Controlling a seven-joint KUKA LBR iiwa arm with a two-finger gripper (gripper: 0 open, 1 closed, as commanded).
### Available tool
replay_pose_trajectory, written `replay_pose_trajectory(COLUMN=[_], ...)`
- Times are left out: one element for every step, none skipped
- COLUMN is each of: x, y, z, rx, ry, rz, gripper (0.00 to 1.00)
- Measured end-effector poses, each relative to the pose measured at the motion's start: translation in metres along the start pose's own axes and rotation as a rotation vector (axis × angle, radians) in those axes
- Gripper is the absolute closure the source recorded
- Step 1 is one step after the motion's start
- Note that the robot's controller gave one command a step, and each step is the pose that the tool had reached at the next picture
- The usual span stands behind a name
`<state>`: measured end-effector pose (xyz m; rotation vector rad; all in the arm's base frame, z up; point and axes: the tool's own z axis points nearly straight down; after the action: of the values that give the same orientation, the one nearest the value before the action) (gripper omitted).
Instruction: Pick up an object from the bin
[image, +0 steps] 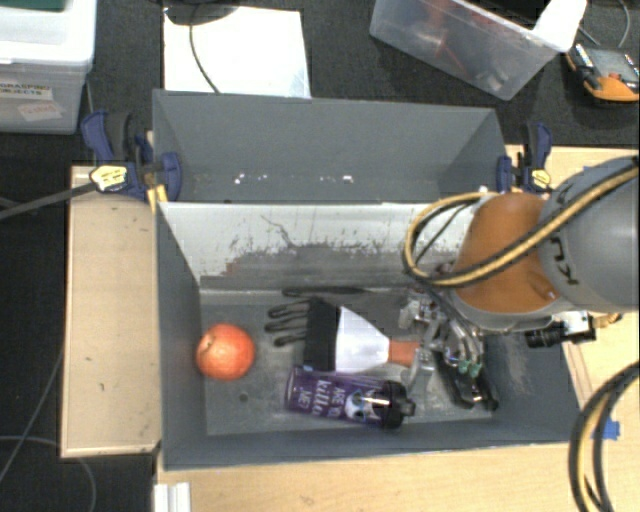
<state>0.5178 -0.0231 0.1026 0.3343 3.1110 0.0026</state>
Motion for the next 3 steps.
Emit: replay_pose_trajectory(x=[-0.0026,0.0028,0.0039], y=[0.0092,0.0069,0.0065], z=[0.0325,0.0324,0.0323], rx=[0.0,0.0,0.0], ry=[-0.003,0.001,0.001], rz=[0.388,0.273,0.248], gripper=[0.0,1.0,1.0])
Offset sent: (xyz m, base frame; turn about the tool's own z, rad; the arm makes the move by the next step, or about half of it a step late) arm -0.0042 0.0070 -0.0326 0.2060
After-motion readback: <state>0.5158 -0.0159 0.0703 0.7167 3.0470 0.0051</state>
